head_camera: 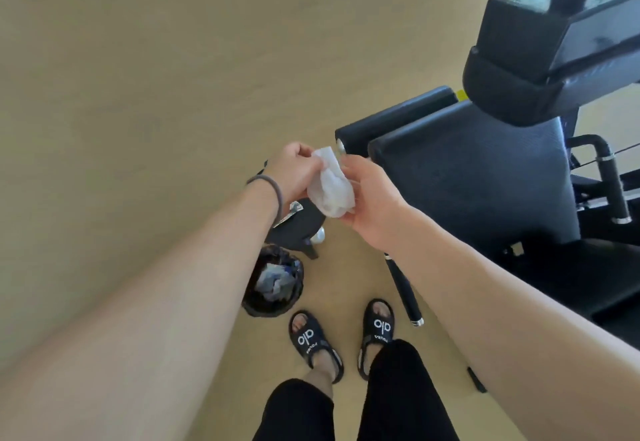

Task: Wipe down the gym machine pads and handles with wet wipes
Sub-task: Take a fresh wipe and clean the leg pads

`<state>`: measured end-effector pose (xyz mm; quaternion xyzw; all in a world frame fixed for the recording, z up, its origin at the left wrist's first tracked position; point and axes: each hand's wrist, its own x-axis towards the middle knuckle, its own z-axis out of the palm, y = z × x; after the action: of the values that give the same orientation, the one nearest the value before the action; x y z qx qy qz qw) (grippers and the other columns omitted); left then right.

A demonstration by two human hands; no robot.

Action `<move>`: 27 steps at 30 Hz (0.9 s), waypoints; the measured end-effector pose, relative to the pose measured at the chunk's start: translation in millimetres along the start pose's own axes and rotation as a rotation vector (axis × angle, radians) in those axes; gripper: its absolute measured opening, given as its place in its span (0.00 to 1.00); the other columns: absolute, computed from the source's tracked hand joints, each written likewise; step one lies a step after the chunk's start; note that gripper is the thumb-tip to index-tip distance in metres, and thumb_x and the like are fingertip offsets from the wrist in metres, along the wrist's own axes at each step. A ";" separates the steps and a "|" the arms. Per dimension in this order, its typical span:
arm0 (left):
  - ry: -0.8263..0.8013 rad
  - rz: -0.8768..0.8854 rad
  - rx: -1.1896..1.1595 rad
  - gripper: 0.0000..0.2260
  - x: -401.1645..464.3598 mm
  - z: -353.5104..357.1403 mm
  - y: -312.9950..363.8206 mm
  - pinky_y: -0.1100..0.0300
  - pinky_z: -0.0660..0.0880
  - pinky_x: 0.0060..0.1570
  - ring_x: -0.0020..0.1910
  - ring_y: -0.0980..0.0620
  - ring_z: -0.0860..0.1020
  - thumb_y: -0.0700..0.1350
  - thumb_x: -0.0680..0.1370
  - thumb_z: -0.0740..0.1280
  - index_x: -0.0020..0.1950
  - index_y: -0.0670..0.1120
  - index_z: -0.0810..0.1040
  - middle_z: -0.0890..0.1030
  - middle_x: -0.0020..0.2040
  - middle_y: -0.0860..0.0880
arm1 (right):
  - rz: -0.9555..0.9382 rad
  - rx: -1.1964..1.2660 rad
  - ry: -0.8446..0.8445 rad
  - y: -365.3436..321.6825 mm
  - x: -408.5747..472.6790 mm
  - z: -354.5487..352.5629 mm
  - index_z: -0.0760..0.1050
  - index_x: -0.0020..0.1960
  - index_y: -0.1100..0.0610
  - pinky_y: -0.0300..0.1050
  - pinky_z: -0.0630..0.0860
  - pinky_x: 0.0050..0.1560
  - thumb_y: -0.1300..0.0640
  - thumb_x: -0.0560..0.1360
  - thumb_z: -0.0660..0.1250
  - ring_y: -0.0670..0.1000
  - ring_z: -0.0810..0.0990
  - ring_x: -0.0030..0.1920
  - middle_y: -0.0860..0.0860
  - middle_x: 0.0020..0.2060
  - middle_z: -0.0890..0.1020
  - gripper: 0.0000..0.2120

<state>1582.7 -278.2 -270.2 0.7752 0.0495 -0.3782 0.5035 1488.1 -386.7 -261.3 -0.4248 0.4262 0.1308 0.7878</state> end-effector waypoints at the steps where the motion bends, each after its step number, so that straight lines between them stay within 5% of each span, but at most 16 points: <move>1: 0.003 -0.010 0.005 0.03 -2.5 -1.8 5.4 0.47 0.80 0.54 0.47 0.48 0.79 0.43 0.78 0.67 0.47 0.49 0.74 0.79 0.48 0.48 | -0.008 -0.014 0.025 -1.7 -3.2 4.5 0.79 0.62 0.55 0.43 0.80 0.39 0.50 0.81 0.66 0.52 0.83 0.51 0.54 0.54 0.84 0.14; 4: -0.012 -0.022 -0.004 0.05 -7.0 -1.7 17.2 0.53 0.81 0.46 0.44 0.50 0.78 0.42 0.79 0.68 0.51 0.46 0.73 0.78 0.47 0.48 | -0.006 -0.037 0.059 -8.5 -6.7 9.1 0.77 0.65 0.53 0.45 0.81 0.48 0.49 0.79 0.70 0.52 0.83 0.56 0.54 0.58 0.83 0.17; 8: -0.087 -0.098 -0.205 0.03 -8.1 -2.5 31.1 0.62 0.80 0.37 0.45 0.50 0.79 0.40 0.81 0.65 0.55 0.42 0.74 0.78 0.49 0.44 | -0.055 -0.034 0.075 -22.1 -15.3 0.2 0.79 0.53 0.51 0.46 0.80 0.54 0.50 0.81 0.68 0.49 0.83 0.49 0.50 0.48 0.84 0.05; 14: -0.286 -0.181 -0.214 0.05 -11.6 -18.6 55.8 0.57 0.81 0.49 0.43 0.51 0.80 0.43 0.82 0.64 0.52 0.43 0.77 0.80 0.44 0.47 | -0.084 0.043 0.124 -37.1 -13.1 10.7 0.81 0.60 0.56 0.50 0.80 0.58 0.50 0.80 0.70 0.55 0.84 0.56 0.56 0.55 0.86 0.12; 18: -0.430 -0.149 -0.193 0.12 12.9 -62.5 70.2 0.57 0.81 0.53 0.48 0.51 0.83 0.44 0.81 0.67 0.62 0.39 0.79 0.84 0.51 0.45 | -0.088 0.167 0.108 -50.3 22.0 50.9 0.80 0.63 0.61 0.54 0.77 0.66 0.49 0.80 0.70 0.56 0.84 0.58 0.58 0.57 0.85 0.18; 22: -0.544 -0.150 -0.175 0.13 58.2 -131.2 78.0 0.57 0.82 0.49 0.51 0.47 0.84 0.44 0.81 0.66 0.62 0.38 0.80 0.84 0.55 0.41 | -0.071 0.266 0.120 -58.9 66.0 114.9 0.79 0.65 0.60 0.54 0.78 0.65 0.49 0.78 0.72 0.57 0.84 0.59 0.58 0.59 0.85 0.21; 27: -0.581 -0.119 -0.063 0.14 121.6 -221.1 86.4 0.60 0.82 0.40 0.42 0.50 0.85 0.42 0.79 0.69 0.62 0.37 0.77 0.84 0.50 0.42 | -0.051 0.429 0.195 -55.2 103.8 208.0 0.76 0.69 0.57 0.47 0.82 0.53 0.47 0.77 0.73 0.52 0.85 0.57 0.53 0.58 0.85 0.24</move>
<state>1827.1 -176.4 -237.6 0.6143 -0.0398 -0.6114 0.4973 1698.6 -273.9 -254.4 -0.2691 0.5075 -0.0244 0.8182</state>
